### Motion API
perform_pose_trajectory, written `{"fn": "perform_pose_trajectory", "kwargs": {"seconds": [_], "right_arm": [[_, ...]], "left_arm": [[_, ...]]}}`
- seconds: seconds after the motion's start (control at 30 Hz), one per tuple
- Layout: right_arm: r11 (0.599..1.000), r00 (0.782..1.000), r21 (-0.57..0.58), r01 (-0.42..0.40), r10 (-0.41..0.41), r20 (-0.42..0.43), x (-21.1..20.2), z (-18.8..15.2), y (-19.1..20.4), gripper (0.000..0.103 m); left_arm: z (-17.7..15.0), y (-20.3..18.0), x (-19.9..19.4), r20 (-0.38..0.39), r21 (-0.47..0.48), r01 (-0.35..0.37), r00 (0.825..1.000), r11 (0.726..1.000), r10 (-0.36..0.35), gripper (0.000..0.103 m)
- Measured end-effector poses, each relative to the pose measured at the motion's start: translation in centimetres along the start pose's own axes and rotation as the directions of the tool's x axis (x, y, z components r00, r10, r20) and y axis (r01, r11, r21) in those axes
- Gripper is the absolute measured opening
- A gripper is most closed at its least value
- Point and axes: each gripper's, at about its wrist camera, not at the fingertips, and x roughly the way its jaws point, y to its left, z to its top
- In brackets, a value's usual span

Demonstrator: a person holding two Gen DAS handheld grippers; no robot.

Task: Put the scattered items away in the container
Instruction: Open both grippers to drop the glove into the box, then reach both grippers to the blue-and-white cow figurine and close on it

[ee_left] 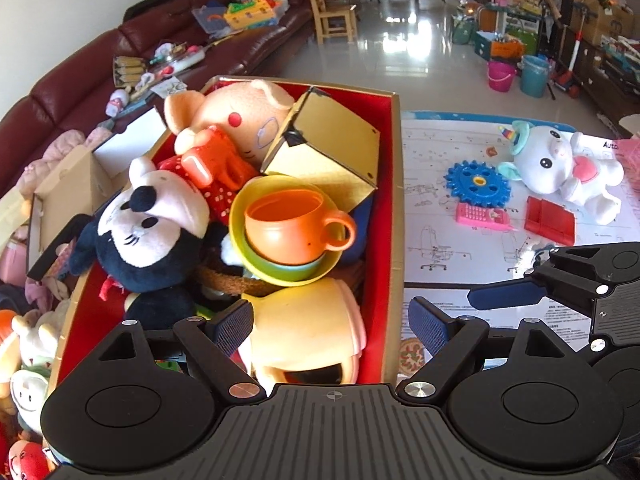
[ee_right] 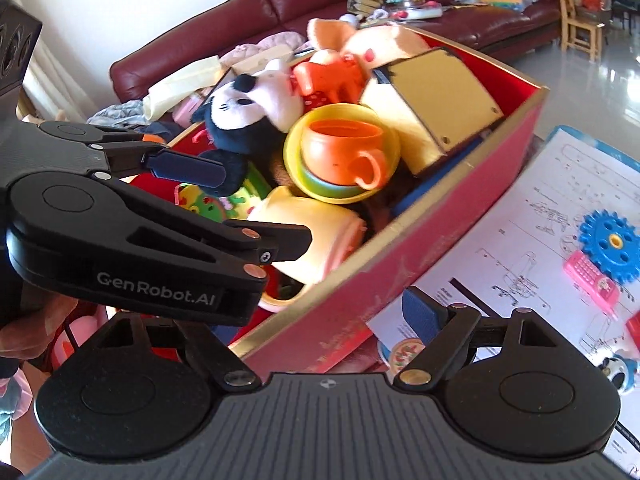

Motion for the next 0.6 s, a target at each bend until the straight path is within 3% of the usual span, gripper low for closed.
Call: {"fn": "perform_pose_trajectory", "kwargs": {"seconds": [0.17,0.3,0.43,0.6], "right_arm": [[0.992,0.995,0.088,0.093,-0.095,0.024,-2.1,-1.2,-4.7,0.086],[0.957,0.976,0.2,0.209,-0.217,0.02,-4.4,-2.6,-9.7,0.086],[0.881,0.935,0.331,0.337,-0.355,-0.008,-6.6,-4.6,-14.6,0.086],[0.783,0.886,0.445,0.434,-0.462,-0.052,-8.0,-7.3,-18.6,0.086]], "left_arm": [[1.5,-3.1,1.0,0.021,0.046,0.041,0.999,0.998,-0.042,0.092],[2.5,-5.9,2.5,0.021,0.07,0.09,0.996,0.994,-0.092,0.095],[2.8,-9.5,4.6,-0.01,0.132,0.139,0.99,0.981,-0.139,0.095],[2.5,-14.0,8.4,-0.059,0.193,0.177,0.984,0.965,-0.169,0.095]]}}
